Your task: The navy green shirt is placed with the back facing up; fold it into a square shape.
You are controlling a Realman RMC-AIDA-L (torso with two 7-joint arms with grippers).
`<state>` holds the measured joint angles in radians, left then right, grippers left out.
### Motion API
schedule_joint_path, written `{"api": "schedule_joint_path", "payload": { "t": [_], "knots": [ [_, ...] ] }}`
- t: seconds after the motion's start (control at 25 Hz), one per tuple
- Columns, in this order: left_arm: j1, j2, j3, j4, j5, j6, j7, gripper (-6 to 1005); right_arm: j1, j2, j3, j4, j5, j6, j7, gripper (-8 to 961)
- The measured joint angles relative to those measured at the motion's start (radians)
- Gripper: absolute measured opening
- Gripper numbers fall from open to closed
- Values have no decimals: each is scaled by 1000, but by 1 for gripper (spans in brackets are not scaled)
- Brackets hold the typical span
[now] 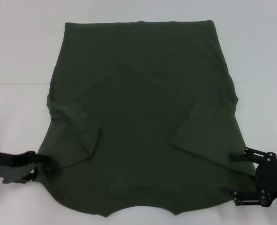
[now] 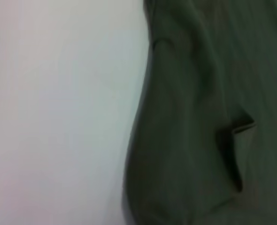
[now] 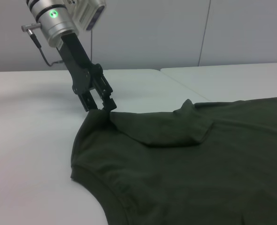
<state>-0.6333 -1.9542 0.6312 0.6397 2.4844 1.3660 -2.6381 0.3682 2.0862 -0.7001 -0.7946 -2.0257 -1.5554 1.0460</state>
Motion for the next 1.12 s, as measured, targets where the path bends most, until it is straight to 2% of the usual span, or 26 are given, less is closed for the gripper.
{"api": "schedule_joint_path", "payload": {
  "t": [0.16, 0.28, 0.68, 0.84, 0.92, 1.0, 1.12],
  "knots": [
    [-2, -2, 21, 5, 25, -17, -3, 816, -3, 0, 1, 0, 5, 0, 1, 940],
    [0, -2, 23, 6, 26, -26, -11, 621, -3, 0, 1, 0, 5, -1, 2, 940],
    [0, -2, 26, 5, 29, -25, -9, 139, -4, 0, 8, 0, 7, -7, 2, 941],
    [1, -2, 27, 5, 30, -23, -6, 108, -7, 0, 11, -1, 7, -8, 30, 941],
    [3, -4, 27, 6, 30, -23, -2, 93, -4, -2, 23, -11, 7, -12, 114, 941],
    [4, -6, 27, 10, 30, -22, 10, 87, 2, -11, 34, -43, 4, -30, 256, 940],
    [6, -7, 24, 11, 29, -19, 30, 79, 20, -36, 39, -157, -25, -72, 620, 940]
  ]
}}
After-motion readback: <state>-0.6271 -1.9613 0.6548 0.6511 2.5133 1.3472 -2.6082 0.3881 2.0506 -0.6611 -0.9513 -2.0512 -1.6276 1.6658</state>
